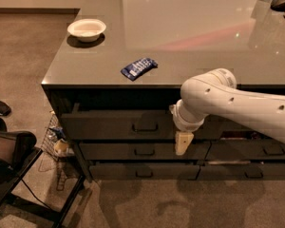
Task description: Open top drawer
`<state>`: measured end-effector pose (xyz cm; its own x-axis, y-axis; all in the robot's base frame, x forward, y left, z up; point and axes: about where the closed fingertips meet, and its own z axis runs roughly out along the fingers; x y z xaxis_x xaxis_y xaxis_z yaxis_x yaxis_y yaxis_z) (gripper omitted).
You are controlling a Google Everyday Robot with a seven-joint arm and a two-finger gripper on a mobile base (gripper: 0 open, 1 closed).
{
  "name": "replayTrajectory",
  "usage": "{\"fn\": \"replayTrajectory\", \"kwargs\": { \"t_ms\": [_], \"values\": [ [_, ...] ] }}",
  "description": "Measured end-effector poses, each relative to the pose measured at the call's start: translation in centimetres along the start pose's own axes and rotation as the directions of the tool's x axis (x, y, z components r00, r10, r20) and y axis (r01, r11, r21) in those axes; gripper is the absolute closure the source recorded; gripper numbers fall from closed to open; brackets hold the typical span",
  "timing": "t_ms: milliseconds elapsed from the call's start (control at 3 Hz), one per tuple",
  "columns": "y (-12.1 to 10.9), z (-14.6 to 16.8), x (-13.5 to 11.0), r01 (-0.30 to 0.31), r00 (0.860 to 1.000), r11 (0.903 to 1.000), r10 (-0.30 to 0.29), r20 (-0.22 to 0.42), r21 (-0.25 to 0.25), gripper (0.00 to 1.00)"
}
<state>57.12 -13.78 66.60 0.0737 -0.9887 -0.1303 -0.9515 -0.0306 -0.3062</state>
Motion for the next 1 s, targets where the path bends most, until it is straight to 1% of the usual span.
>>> {"fn": "replayTrajectory", "kwargs": {
  "t_ms": [333, 667, 1000],
  "values": [
    [0.1, 2.5, 0.3, -0.007, 1.0, 0.9987, 0.006, -0.015, -0.051, 0.23],
    [1.4, 4.3, 0.8, -0.043, 0.999, 0.9946, 0.041, -0.02, -0.094, 0.47],
    [2.4, 4.2, 0.8, -0.073, 0.997, 0.992, 0.071, -0.016, -0.103, 0.7]
  ]
}}
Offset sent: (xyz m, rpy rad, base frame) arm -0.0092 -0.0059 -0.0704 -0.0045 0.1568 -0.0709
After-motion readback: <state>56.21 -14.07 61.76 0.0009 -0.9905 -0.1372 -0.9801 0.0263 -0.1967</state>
